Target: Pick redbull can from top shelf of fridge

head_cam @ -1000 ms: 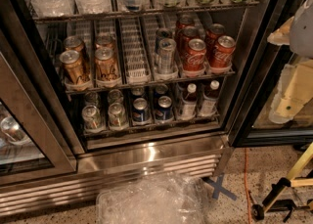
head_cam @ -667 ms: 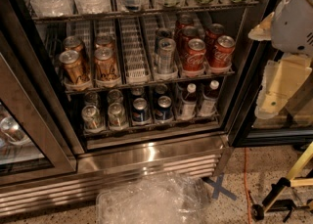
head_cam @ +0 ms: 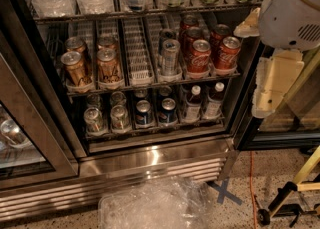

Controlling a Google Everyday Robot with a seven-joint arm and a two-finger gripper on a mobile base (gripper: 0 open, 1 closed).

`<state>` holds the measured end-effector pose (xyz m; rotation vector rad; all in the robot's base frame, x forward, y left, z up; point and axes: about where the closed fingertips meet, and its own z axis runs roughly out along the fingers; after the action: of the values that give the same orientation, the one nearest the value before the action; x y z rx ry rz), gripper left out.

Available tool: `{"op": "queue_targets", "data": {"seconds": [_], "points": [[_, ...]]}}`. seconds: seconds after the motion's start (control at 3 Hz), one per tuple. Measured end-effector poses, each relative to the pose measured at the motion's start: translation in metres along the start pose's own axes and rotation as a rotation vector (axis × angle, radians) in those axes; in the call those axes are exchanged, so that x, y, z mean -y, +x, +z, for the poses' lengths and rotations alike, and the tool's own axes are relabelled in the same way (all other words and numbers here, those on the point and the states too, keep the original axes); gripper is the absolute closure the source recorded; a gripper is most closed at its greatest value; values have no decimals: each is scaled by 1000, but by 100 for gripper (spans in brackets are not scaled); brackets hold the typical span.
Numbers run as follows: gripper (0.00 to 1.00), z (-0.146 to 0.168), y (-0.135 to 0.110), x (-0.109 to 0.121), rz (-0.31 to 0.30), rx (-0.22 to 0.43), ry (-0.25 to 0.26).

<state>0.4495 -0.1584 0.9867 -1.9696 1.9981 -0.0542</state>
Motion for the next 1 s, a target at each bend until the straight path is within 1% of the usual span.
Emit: {"op": "queue_targets", "data": {"seconds": [0.33, 0.67, 1.0], "points": [[0, 5, -28, 8, 43, 74, 48], [0, 7, -85, 11, 156, 201, 131], [0, -5, -138, 11, 237, 330, 218]]}}
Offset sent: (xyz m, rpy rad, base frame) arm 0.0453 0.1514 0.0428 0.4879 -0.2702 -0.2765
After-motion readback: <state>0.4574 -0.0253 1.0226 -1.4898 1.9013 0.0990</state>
